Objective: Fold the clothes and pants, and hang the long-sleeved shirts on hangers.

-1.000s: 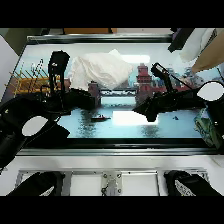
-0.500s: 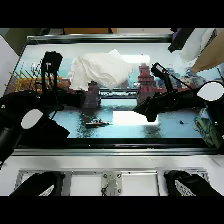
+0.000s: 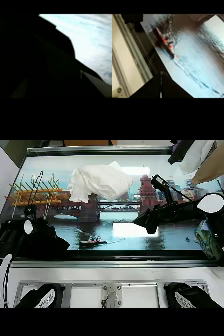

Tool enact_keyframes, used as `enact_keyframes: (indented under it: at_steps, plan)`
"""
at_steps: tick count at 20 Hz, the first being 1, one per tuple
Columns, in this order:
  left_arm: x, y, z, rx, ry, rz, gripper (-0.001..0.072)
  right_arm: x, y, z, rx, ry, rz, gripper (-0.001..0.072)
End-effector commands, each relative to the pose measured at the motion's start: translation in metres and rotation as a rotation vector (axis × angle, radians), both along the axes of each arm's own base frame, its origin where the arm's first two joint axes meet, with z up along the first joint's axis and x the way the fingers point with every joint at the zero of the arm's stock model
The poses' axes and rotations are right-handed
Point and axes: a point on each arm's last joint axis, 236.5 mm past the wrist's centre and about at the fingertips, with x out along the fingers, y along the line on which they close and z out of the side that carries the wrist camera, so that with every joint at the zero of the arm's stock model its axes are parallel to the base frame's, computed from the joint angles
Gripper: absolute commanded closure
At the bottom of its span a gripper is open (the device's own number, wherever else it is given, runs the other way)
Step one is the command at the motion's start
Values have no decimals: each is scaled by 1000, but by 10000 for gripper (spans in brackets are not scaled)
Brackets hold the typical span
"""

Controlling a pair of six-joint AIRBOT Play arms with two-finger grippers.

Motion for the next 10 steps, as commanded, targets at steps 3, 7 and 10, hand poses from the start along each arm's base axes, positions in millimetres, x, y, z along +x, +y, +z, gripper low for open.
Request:
enact_keyframes:
  at_steps: [3, 7, 10]
  plan:
    - [-29, 2, -60, -90, 180, 97, 423, 0, 0, 0, 0, 1, 0, 683]
    - [3, -5, 3, -70, 82, 15, 692, 0, 0, 0, 0, 1, 0, 683]
    - [21, -63, 110, -108, -131, -186, 691, -3, 10, 13, 72, 14, 5, 683]
